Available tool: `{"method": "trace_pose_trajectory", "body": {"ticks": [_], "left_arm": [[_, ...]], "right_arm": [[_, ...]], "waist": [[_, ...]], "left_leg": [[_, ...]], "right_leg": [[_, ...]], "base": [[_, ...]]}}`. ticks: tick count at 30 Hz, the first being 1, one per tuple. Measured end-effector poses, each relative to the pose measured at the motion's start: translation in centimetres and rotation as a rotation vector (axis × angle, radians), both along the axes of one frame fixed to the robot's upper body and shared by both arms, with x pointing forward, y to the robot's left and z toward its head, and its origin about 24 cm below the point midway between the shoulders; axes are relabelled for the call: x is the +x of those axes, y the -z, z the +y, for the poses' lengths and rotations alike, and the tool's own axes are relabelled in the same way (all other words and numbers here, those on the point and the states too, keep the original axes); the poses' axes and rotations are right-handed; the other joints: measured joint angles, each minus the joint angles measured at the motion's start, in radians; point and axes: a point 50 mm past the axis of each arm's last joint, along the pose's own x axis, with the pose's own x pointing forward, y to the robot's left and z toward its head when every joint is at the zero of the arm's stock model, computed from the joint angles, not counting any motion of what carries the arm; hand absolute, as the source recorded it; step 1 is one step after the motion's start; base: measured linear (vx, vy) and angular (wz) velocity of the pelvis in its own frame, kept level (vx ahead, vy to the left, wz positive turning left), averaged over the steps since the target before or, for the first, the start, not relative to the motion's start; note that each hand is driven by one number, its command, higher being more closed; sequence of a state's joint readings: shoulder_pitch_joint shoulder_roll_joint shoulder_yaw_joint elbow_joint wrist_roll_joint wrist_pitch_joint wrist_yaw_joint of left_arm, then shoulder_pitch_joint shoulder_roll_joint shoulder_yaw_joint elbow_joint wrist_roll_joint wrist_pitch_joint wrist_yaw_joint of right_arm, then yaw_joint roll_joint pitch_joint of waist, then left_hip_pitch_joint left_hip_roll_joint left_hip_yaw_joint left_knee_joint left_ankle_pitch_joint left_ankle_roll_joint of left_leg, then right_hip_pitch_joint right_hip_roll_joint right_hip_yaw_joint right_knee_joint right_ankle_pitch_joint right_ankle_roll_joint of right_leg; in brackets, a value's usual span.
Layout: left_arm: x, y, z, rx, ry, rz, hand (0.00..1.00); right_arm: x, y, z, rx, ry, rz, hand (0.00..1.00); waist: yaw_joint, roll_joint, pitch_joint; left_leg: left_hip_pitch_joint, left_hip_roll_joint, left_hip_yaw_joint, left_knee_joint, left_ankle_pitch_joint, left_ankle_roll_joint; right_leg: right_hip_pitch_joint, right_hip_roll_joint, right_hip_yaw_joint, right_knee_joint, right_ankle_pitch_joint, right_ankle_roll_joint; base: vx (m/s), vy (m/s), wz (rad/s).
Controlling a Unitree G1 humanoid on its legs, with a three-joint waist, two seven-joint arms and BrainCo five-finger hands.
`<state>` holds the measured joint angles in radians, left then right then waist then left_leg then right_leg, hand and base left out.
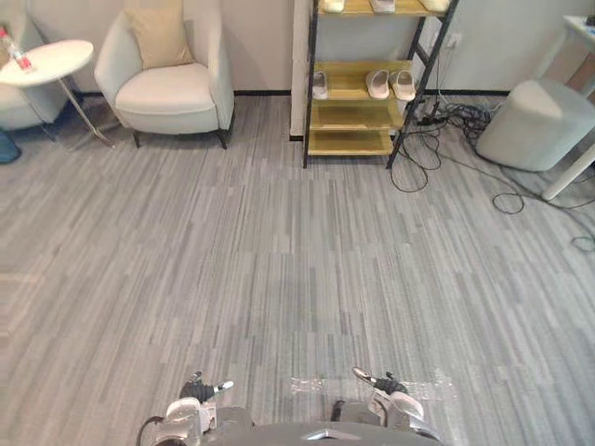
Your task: Pick up cushions and gather them together orderly.
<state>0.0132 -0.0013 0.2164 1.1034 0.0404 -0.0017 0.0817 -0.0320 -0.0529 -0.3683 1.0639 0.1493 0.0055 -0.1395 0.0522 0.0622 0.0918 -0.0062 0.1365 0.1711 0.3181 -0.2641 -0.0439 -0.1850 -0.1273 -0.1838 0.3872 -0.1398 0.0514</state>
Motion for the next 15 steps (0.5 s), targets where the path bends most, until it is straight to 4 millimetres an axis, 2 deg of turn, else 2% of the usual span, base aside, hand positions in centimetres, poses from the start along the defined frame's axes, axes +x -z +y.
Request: {"method": "trace_pose_trajectory", "body": {"ticks": [2,3,7,8,11,12,13,14,15], "left_arm": [[-0.3,0.2,-0.3,-0.011,-0.009,0.013,0.00],[-0.4,0.2,-0.3,-0.012,-0.011,0.015,0.00],[0.3,-0.2,0.3,0.007,-0.012,-0.017,0.00],[0.8,-0.4,0.4,0.020,0.023,-0.032,0.00],[1.2,-0.5,0.1,0.018,0.041,-0.042,0.00],[1.4,-0.5,0.1,0.019,0.047,-0.047,0.00],[1.5,-0.5,0.1,0.019,0.048,-0.049,0.00],[1.5,-0.5,0.0,0.017,0.048,-0.049,0.00],[1.5,-0.5,-0.4,0.007,0.049,-0.049,0.00]], "right_arm": [[-1.0,0.2,-0.9,-0.012,0.012,0.041,0.00],[-1.3,0.3,-0.9,-0.010,0.014,0.051,0.00],[-2.5,0.7,-0.9,-0.003,0.032,0.081,0.00],[-2.8,0.7,-1.1,-0.004,0.054,0.086,0.00],[-3.0,0.8,-0.8,0.003,0.058,0.083,0.00],[-2.8,0.7,-0.7,0.005,0.062,0.073,0.00],[-2.7,0.7,-0.3,0.013,0.061,0.067,0.00],[-2.5,0.6,-0.3,0.010,0.060,0.056,0.00],[-2.5,0.6,-0.5,0.001,0.059,0.052,0.00]], "waist": [[-0.004,0.013,-0.003],[-0.004,0.010,-0.002],[-0.009,-0.009,0.007],[-0.006,-0.012,0.010],[-0.002,-0.007,0.019],[-0.001,-0.014,0.027],[0.000,-0.027,0.036],[0.002,-0.024,0.035],[-0.001,-0.016,0.035]], "left_leg": [[0.035,0.022,-0.017,-0.034,0.010,-0.021],[0.034,0.031,-0.024,-0.023,0.011,-0.023],[-0.076,0.069,-0.073,0.201,0.028,-0.034],[-0.118,0.082,-0.058,0.281,0.073,-0.027],[-0.116,0.071,-0.046,0.293,0.117,-0.040],[-0.116,0.058,-0.049,0.294,0.138,-0.041],[-0.116,0.051,-0.051,0.291,0.132,-0.043],[-0.113,0.040,-0.051,0.271,0.112,-0.045],[-0.108,0.002,-0.069,0.183,0.051,-0.044]], "right_leg": [[0.030,0.039,0.006,-0.037,0.005,-0.008],[0.044,0.049,0.004,-0.054,0.007,-0.011],[0.104,0.079,-0.022,-0.142,0.010,-0.015],[0.148,0.080,-0.038,-0.197,0.039,-0.015],[0.200,0.075,-0.045,-0.246,0.067,-0.018],[0.212,0.065,-0.048,-0.257,0.072,-0.022],[0.217,0.057,-0.049,-0.262,0.075,-0.024],[0.220,0.050,-0.049,-0.269,0.079,-0.027],[0.217,0.040,-0.049,-0.269,0.082,-0.026]], "base": [[0.11,-0.144,-0.29],[0.05,-0.131,-0.08],[0.00,-0.073,0.16],[0.05,-0.051,0.30],[0.06,-0.026,0.16],[0.06,-0.008,0.11],[0.05,0.014,0.11],[0.03,0.049,0.09],[0.01,0.093,-0.01]]}}
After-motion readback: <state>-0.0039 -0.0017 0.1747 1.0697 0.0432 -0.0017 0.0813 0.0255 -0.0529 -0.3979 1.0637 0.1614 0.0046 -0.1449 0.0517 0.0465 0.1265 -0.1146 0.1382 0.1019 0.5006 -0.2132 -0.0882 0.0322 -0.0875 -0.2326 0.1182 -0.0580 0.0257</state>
